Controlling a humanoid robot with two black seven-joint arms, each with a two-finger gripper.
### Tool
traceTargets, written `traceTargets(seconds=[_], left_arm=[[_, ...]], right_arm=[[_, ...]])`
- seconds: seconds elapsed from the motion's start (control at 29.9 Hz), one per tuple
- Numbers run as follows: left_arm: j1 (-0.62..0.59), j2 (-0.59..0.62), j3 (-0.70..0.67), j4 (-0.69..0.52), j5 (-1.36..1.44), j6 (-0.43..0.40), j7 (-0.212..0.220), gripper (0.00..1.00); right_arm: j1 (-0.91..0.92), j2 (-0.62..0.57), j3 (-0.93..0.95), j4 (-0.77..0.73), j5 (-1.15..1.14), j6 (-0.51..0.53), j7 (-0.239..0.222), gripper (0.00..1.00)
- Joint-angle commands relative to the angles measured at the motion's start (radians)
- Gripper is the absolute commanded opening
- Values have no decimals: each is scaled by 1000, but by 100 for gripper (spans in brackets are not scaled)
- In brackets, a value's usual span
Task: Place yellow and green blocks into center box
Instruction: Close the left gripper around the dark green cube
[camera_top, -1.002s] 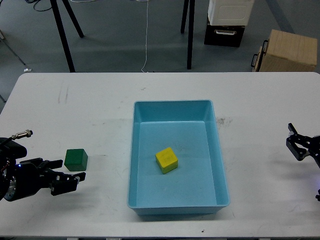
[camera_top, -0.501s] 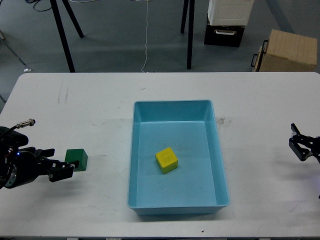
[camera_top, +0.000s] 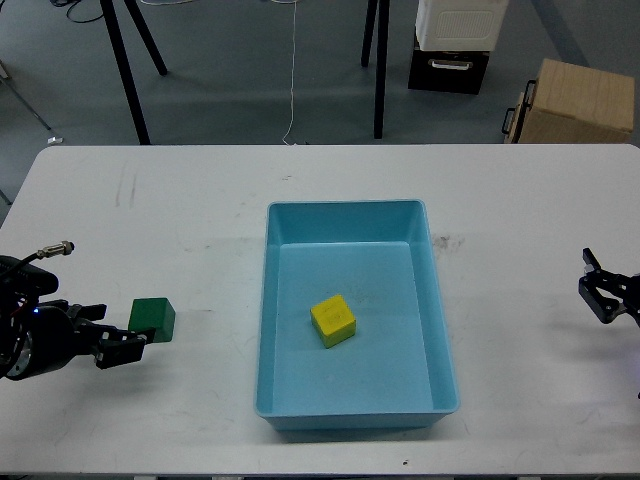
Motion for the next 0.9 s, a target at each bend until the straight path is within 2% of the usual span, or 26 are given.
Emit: traceTargets(seconds=[0.0, 0.17, 0.87], left_arm=[[-4, -2, 0, 4, 0, -7, 1, 100], [-21, -11, 0, 35, 1, -42, 1, 100], [-70, -23, 0, 51, 1, -67, -1, 100]], right_arm=[[-2, 0, 1, 0, 0, 0, 0, 100], [-5, 0, -1, 0, 0, 0, 0, 100], [-17, 0, -1, -3, 0, 0, 0, 100]])
